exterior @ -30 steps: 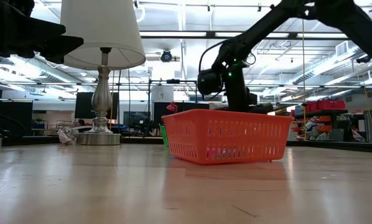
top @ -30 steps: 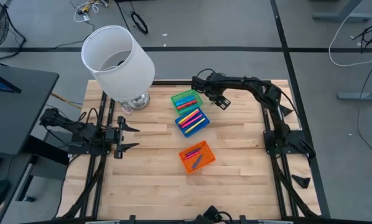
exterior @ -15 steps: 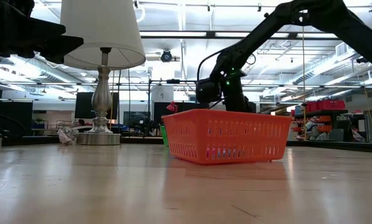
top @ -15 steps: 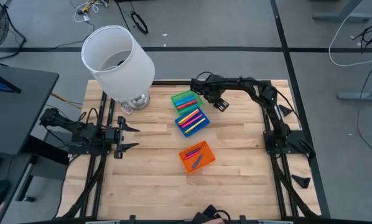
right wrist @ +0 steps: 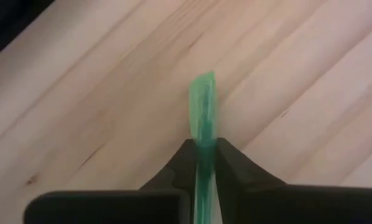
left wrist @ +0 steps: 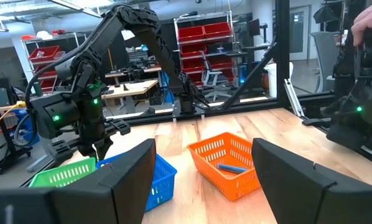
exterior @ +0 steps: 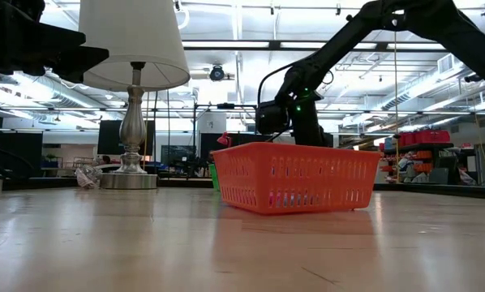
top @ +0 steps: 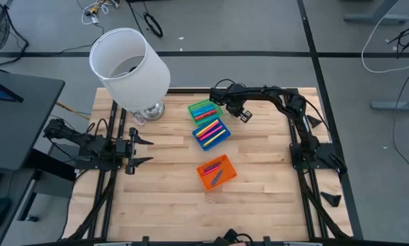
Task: Pick & Place Markers
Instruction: Put the green marker pen into the orange bin
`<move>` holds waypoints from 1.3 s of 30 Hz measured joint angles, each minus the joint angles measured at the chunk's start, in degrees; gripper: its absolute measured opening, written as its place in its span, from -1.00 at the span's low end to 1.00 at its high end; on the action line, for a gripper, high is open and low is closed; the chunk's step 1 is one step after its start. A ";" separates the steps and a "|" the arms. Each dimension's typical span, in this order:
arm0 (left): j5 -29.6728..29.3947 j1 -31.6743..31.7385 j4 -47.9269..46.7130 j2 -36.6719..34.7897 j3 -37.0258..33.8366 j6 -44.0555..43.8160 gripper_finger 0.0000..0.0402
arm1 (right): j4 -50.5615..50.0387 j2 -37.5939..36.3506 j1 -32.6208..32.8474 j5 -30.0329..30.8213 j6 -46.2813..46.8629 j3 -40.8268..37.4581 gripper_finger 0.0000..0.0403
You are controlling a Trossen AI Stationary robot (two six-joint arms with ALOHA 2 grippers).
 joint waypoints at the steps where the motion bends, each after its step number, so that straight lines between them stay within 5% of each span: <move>1: 0.00 -0.01 0.00 -0.01 -0.02 0.01 0.36 | -0.24 0.00 0.07 0.07 -0.58 0.00 -0.85; 9: 0.00 0.00 0.00 0.00 -0.01 -0.01 0.36 | -3.69 -2.26 0.07 0.04 -8.59 -0.63 -0.76; 16: 0.00 -0.01 0.00 0.00 -0.01 -0.01 0.36 | -9.18 -8.26 0.77 7.61 -17.01 -0.50 -0.78; 33: 0.00 -0.01 0.00 0.01 -0.02 0.00 0.36 | -2.99 -16.38 3.95 10.39 -65.06 -0.37 -0.77; 39: 0.00 -0.01 0.00 0.01 0.00 0.01 0.36 | 2.56 -16.68 6.19 4.35 -85.06 -0.35 -0.77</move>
